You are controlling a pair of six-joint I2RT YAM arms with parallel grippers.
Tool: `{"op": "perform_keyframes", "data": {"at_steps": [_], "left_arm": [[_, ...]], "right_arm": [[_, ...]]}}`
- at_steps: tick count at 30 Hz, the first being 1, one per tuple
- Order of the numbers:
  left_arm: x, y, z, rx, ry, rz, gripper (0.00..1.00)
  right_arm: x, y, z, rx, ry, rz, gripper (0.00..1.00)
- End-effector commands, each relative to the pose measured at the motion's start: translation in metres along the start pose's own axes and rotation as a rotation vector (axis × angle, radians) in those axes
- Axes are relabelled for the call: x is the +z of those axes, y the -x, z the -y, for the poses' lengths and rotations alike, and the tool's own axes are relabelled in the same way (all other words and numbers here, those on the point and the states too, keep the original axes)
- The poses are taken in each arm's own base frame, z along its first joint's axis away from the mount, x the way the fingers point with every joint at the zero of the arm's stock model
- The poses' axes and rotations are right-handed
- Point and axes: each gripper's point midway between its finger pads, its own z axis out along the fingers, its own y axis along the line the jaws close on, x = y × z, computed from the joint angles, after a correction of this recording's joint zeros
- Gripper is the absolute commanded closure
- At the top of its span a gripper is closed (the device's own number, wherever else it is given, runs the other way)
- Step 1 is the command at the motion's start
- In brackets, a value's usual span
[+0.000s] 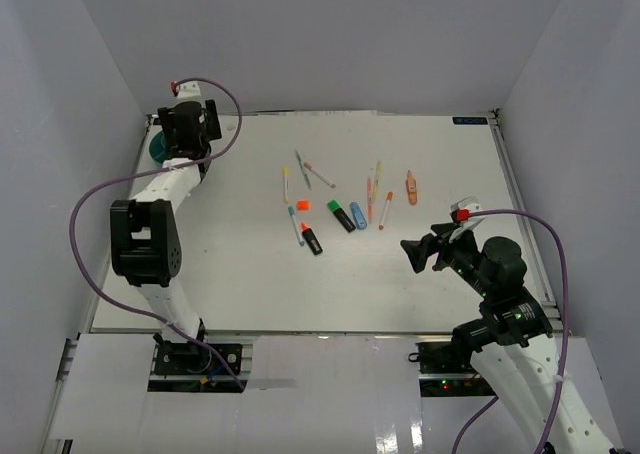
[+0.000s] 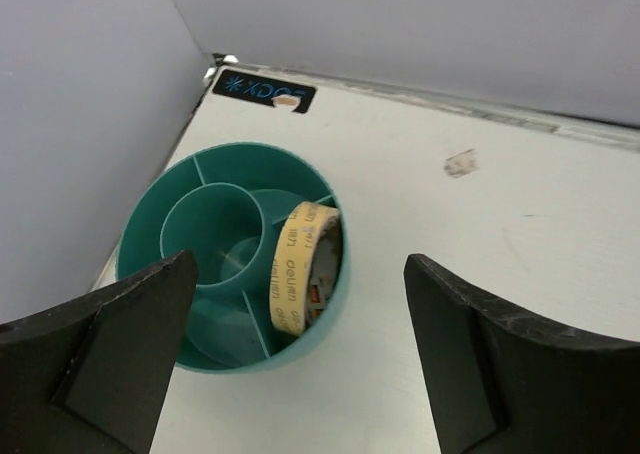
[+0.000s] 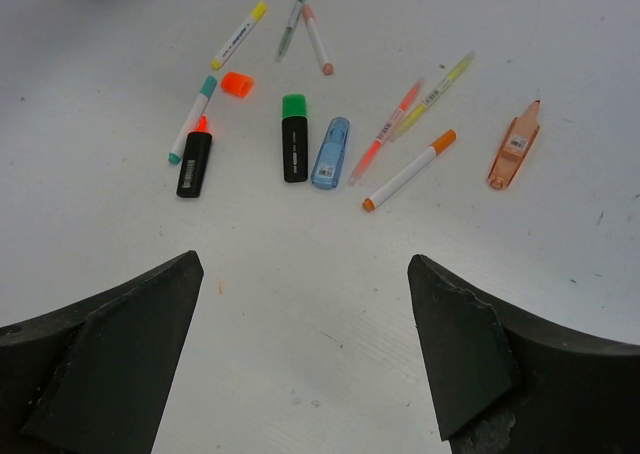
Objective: Sort the stationery into containers
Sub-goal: Pick up the pen from the center of the board.
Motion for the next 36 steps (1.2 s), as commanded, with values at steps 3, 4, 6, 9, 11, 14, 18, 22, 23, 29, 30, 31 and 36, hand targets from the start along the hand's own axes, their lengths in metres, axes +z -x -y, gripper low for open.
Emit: {"op": "perform_keyframes", "data": {"at_steps": [3,4,6,9,11,14,18,22,23,29,30,31,36], "left_arm": [[-0.062,0.054,0.014,-0.228,-0.197,-0.036,0.02],[-0.069,0.052,0.016,-0.245,-0.220,-0.058,0.02],[-0.091,0.042,0.023,-0.285,-0.285,-0.141,0.02],[-0.124,0.025,0.031,-0.324,-0.370,-0.232,0.02],[-0.144,0.014,0.038,-0.343,-0.436,-0.275,0.02],[-0.178,0.002,0.047,-0.379,-0.545,-0.308,0.02],[-0.204,-0.014,0.048,-0.373,-0.614,-0.323,0.02],[-0.222,-0.033,0.047,-0.384,-0.637,-0.328,0.02],[-0.226,-0.031,0.045,-0.387,-0.637,-0.311,0.02],[-0.236,-0.046,0.040,-0.395,-0.625,-0.295,0.02],[-0.236,-0.044,0.039,-0.397,-0.621,-0.287,0.02],[-0.236,-0.043,0.040,-0.401,-0.620,-0.286,0.02],[-0.235,-0.048,0.041,-0.418,-0.615,-0.316,0.02]], "right_arm": [[0.005,0.010,-0.004,0.006,0.024,0.012,0.10],[0.005,0.013,-0.004,0.013,0.021,0.003,0.10],[0.009,0.010,0.000,0.028,-0.003,-0.049,0.10],[0.013,0.015,0.005,0.042,-0.031,-0.121,0.10],[0.014,0.025,0.005,0.044,-0.034,-0.145,0.10],[0.025,0.029,0.004,0.063,-0.027,-0.195,0.10],[0.048,0.025,0.013,0.085,-0.063,-0.264,0.10],[0.074,0.018,0.031,0.125,-0.168,-0.349,0.09],[0.080,0.016,0.038,0.136,-0.208,-0.361,0.07],[0.130,-0.006,0.055,0.205,-0.288,-0.445,0.02],[0.135,-0.010,0.056,0.205,-0.298,-0.455,0.01],[0.141,-0.009,0.055,0.201,-0.297,-0.454,0.00],[0.162,-0.042,0.057,0.174,-0.356,-0.545,0.00]]}}
